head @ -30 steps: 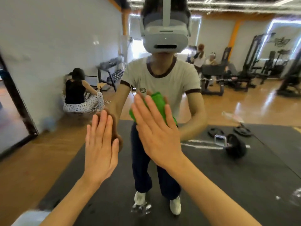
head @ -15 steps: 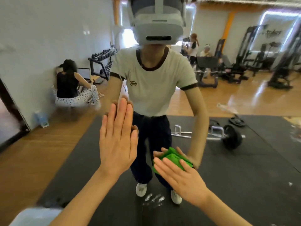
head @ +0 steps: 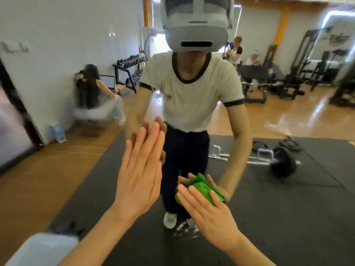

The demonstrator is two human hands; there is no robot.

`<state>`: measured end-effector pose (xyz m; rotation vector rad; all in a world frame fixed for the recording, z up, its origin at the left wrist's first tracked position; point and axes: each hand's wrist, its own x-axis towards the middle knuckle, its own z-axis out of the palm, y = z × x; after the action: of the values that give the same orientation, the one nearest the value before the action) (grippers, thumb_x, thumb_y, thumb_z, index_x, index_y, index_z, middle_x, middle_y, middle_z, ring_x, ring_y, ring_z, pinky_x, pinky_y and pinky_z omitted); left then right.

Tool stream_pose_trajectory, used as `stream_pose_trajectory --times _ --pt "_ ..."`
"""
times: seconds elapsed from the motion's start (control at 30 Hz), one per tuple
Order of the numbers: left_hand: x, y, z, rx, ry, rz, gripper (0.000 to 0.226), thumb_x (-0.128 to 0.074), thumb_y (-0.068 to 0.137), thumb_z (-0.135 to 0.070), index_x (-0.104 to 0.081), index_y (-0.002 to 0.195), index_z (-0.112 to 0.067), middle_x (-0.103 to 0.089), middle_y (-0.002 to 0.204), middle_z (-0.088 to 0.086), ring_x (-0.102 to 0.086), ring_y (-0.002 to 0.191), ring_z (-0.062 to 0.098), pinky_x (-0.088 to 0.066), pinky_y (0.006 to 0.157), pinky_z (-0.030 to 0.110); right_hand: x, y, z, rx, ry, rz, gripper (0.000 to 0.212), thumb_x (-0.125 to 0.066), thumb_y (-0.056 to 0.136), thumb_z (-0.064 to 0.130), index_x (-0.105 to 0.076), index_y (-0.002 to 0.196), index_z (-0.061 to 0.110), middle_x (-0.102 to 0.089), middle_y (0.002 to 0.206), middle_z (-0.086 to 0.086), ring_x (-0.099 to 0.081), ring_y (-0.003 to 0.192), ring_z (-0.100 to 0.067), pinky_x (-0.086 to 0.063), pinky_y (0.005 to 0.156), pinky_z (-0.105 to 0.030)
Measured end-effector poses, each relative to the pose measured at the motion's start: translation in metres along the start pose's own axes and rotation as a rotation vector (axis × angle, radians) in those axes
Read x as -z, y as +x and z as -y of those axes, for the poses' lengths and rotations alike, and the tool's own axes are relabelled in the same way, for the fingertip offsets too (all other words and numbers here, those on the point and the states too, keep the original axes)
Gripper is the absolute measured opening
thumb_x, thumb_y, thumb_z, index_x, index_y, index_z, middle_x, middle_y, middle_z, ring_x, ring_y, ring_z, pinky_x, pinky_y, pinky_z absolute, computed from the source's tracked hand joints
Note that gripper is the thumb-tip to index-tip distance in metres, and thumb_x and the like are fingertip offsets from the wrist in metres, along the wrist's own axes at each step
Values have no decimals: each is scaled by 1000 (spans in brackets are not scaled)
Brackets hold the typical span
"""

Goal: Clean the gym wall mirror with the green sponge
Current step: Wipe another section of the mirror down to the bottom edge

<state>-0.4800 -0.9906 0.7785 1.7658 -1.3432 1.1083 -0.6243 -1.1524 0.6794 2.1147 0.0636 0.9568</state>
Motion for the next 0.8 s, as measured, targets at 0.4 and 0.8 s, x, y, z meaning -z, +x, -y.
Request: stream_pose_trajectory --times 0.4,0.8 --pt "-29 -23 8 -11 38 -124 66 -33 103 -14 -5 163 -18 6 169 -12 3 156 12 2 127 35 27 117 -46 -352 186 -422 62 -48 101 11 -21 157 8 -26 165 -11 -15 153 -23 0 125 -45" --pt "-27 -24 2 -63 90 -179 56 -31 105 -16 -19 158 -1 -12 166 0 3 157 13 4 127 32 39 148 -89 -415 119 -502 51 -38 107 22 -34 155 6 -33 161 -13 -26 151 -30 -4 124 -47"
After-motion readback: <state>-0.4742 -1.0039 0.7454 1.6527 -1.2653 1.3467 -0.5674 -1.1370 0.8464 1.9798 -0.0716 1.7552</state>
